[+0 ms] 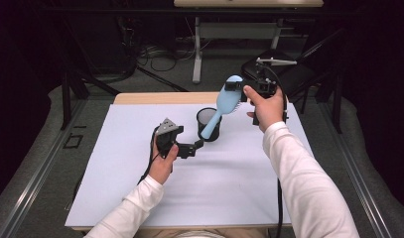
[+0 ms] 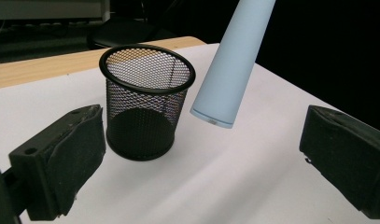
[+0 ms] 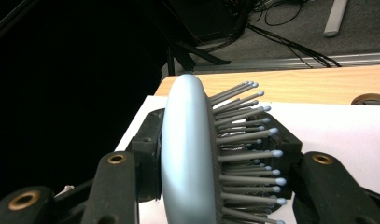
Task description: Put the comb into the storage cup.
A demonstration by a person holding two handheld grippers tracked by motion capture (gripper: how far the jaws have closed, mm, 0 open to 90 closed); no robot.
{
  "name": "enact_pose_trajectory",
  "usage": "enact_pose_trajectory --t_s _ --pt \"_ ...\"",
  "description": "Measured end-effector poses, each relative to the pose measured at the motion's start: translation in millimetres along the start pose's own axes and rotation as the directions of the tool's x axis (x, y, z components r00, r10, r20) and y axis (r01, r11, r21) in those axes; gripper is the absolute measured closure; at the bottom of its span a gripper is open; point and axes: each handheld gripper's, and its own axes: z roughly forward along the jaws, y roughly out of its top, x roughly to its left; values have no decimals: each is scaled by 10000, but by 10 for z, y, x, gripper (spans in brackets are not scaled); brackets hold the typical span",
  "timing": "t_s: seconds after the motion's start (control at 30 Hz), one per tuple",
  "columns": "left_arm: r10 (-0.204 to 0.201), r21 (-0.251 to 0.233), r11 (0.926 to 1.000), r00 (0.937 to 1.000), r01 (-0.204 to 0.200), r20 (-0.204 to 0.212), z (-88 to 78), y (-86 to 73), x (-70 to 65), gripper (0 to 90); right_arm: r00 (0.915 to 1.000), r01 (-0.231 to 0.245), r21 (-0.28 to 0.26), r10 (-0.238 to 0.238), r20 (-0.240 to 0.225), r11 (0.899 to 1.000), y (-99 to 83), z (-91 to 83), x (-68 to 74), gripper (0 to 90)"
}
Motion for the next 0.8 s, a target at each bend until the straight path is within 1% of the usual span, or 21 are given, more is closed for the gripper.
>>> enact_pose_trajectory --t_s 0.37,0.47,0.6,0.7,0.8 --pt "-144 25 9999 9999 144 -70 -20 13 43 5 9998 151 -208 -149 127 9997 93 -15 67 503" --pt "-119 24 9999 9999 119 -19 -26 16 55 5 9990 312 -333 -301 328 9990 124 -7 93 503" --pt "-179 24 9998 9998 179 -119 -35 20 55 5 9981 417 -424 -396 476 9982 173 14 137 503" --pt "-194 44 9998 9998 194 -66 -37 21 64 5 9962 567 -467 -534 685 9973 210 32 167 503" --pt "-173 59 9998 9998 174 -104 -39 23 62 5 9943 662 -512 -616 867 9965 243 50 186 503"
